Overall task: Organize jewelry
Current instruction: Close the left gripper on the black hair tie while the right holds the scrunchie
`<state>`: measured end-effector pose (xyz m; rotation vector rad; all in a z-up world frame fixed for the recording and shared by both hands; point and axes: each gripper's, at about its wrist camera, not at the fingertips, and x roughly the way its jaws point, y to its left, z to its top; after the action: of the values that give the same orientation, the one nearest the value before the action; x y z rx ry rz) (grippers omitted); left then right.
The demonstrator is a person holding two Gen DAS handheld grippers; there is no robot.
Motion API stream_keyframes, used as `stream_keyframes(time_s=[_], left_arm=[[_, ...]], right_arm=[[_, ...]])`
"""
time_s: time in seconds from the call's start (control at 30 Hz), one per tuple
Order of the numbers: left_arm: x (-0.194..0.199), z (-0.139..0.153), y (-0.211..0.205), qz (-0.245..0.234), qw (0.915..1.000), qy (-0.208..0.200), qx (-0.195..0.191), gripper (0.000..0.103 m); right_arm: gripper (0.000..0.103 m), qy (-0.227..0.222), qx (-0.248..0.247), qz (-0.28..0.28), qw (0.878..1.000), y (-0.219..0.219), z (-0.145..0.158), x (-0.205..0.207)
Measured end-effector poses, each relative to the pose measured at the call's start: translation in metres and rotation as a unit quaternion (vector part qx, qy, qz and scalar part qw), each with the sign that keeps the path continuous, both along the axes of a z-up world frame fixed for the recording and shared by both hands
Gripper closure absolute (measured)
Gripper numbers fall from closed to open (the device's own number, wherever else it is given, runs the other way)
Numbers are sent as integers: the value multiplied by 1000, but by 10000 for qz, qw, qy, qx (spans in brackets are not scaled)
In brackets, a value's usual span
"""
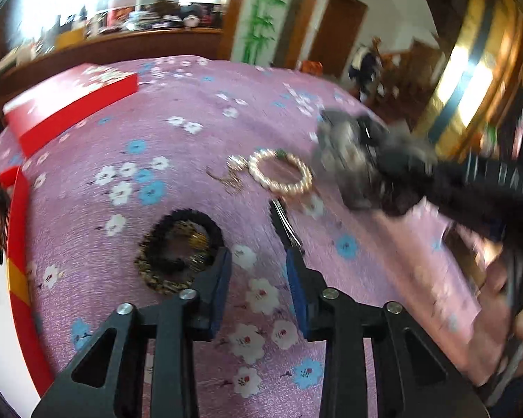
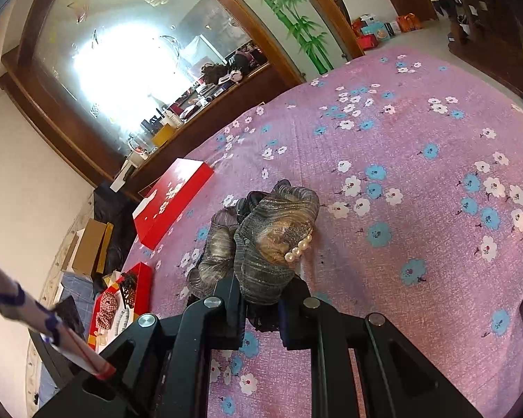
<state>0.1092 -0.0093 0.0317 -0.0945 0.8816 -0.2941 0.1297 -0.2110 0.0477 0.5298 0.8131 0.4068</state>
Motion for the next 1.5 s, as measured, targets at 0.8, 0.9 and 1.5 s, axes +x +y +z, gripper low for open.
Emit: stream_keyframes(time_s=[0.8,0.9,1.5], left_arm=[[47,-18,0,489,9962,113,718,98],[42,-17,11,537,9977,158,376,98],[3,34,24,838,9934,-785,-19,98]], right_arm=[[88,26,68,56,10000,0,-1,1],[88,14,84,60,9999,1,0,-1],[88,-141,-344,271,9989,21,3,-5]])
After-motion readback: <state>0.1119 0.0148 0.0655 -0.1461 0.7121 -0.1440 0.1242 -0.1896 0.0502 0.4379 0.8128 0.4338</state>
